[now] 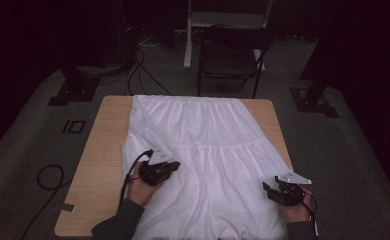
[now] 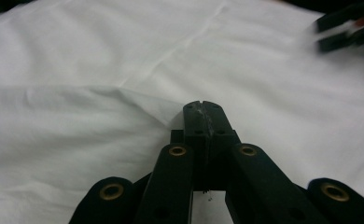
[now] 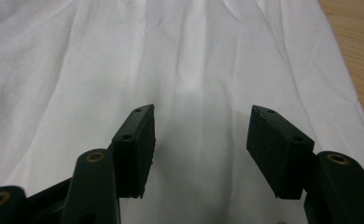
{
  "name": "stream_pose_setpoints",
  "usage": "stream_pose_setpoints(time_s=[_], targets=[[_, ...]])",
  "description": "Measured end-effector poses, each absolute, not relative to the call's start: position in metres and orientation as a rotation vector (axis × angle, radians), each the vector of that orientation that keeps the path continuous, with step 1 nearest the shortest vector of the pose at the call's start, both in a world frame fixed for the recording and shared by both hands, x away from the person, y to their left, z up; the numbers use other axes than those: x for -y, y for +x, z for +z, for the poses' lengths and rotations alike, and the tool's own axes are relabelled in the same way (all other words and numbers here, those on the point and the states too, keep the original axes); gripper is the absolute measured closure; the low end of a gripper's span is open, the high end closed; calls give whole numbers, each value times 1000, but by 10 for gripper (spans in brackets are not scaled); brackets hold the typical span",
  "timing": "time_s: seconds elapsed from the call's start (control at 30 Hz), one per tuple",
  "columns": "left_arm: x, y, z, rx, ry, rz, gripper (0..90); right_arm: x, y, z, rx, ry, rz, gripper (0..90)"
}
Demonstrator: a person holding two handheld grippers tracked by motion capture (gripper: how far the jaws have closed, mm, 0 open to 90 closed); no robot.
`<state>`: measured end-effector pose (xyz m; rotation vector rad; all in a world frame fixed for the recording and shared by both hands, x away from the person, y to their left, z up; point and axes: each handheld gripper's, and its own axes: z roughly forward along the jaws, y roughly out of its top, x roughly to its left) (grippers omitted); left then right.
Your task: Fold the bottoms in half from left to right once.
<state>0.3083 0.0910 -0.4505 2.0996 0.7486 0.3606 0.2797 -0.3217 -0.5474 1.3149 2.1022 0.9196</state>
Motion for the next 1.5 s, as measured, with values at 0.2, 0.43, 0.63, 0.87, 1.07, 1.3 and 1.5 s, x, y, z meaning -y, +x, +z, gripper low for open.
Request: stream_pose_setpoints(time_s=[0.2,0.43,0.63,0.87,1.07,1.3,1.5], targets=[[-10,309,-427,-593,2062,256,898,321,281,-549,-2109,1312,915,413],[40,321,-453,-532,2163,149,880,313,280,-545,-2111,1297,918,412],[-2,325,-461,-606,2139,185,616,283,281,-529,-2149,1246,1040,404],[-65,318,-476,-771,2142,311,524,232,291,-523,-2237,1190,1124,376],[-89,317,-510,-891,2182,292,496,213,306,-534,-2281,1284,1074,381],[-103,312,-531,-948,2181,275,485,209,316,-544,-2329,1429,1080,443],[-106,312,-524,-932,2149,290,472,211,308,-529,-2293,1350,1138,872]])
